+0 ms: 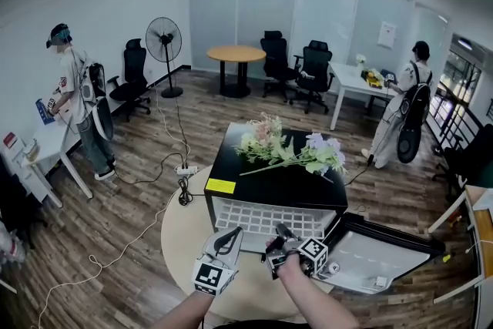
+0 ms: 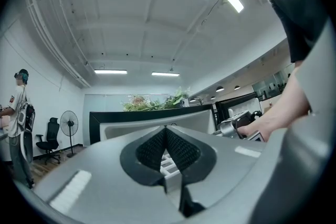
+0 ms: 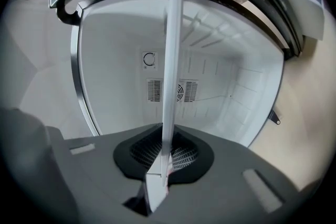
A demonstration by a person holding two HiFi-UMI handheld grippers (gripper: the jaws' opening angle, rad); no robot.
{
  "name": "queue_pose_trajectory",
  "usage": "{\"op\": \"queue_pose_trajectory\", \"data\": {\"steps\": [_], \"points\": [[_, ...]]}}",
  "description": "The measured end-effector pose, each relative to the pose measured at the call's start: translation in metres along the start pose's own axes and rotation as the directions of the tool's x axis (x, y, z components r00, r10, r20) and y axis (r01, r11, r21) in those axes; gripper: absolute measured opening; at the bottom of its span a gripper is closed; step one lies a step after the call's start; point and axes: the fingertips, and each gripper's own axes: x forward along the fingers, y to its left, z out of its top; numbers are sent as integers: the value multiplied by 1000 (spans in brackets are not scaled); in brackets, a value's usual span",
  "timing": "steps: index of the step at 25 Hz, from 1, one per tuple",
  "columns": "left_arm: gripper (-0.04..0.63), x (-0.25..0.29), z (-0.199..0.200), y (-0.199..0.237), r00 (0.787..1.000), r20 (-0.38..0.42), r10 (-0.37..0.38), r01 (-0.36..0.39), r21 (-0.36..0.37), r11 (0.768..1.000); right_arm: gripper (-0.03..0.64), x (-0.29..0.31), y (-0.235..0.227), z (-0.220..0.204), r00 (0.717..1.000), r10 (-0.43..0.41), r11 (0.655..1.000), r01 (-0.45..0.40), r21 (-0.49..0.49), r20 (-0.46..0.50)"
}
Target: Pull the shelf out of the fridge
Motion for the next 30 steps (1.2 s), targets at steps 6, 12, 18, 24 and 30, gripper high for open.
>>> {"op": "queue_pose_trajectory", "data": {"steps": [6,12,18,24,30], "points": [[0,-7,1,-2,1000,6,-1,1,-3,1000,37,-9,-2,-5,1000,1,1000,-1,2,7],[0,-15,4,-3,1000,7,-1,1,-5,1000,37,-20,-2,-12,1000,-10,1000,10,0,18],[0,-22,7,-5,1000,15,-15,15,-5,1000,38,-33,-3,-19,1000,-11,1000,11,-17,26],[0,-26,7,-7,1000,21,-24,24,-10,1000,38,-43,-6,-25,999,-11,1000,12,-25,32],[0,-34,11,-9,999,30,-31,31,-8,999,38,-65,-3,-39,999,-36,999,38,-34,32]]}}
